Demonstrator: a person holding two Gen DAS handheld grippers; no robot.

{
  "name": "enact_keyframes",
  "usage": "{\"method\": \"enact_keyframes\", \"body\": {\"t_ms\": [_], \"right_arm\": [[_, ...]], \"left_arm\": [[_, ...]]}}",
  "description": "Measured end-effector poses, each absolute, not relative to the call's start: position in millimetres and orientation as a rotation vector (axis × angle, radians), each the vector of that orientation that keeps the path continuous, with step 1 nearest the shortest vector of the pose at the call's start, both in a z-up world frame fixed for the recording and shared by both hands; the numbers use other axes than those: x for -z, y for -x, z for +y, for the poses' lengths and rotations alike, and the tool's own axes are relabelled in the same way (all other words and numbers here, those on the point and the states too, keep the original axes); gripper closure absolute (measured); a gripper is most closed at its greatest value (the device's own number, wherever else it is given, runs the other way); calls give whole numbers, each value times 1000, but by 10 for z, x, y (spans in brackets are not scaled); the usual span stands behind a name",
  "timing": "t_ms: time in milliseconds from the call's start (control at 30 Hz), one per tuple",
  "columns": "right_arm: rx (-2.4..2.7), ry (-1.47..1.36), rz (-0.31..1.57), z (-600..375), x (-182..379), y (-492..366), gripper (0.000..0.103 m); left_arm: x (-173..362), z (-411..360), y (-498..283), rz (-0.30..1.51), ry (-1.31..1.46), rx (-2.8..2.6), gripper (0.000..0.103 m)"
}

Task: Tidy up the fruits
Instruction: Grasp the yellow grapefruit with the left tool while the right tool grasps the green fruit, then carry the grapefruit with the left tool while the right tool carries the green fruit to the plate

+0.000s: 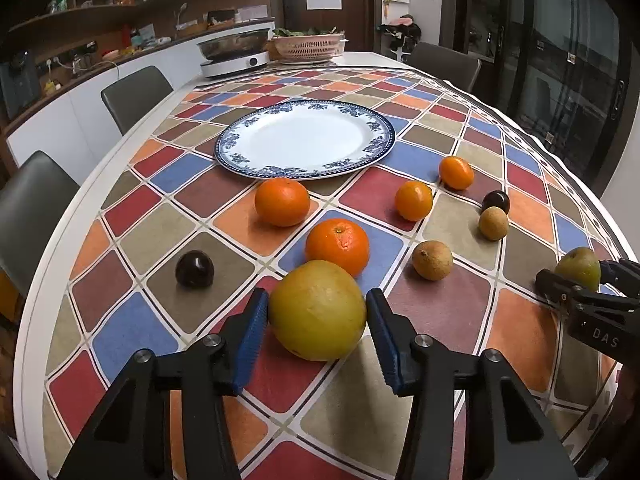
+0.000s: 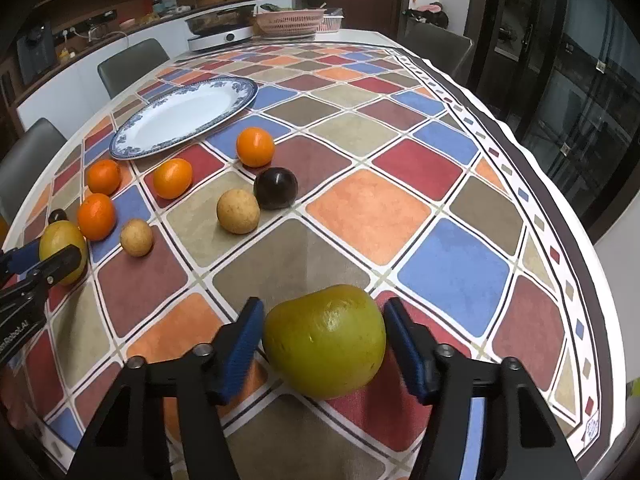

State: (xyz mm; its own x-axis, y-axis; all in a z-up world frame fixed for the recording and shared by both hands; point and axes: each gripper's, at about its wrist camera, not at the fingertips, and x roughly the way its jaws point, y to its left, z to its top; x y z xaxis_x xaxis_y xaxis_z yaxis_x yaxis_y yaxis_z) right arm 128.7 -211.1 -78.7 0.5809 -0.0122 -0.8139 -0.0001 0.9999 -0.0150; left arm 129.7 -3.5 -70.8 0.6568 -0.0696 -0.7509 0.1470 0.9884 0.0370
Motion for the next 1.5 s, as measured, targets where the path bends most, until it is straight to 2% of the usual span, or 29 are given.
{"method": "enact_keyframes", "body": {"t_ms": [133, 867, 1500], "right_arm": [[1, 30, 942, -2085, 780, -1291, 52], [-62, 26, 943, -2012, 732, -1233, 52], [-252, 90, 839, -1696, 149, -1381, 52]], "left_arm": [[714, -35, -1298, 846, -95, 123, 54], [690, -32, -1232, 859, -80, 149, 54], [182, 101, -1241, 791, -27, 175, 54]]}}
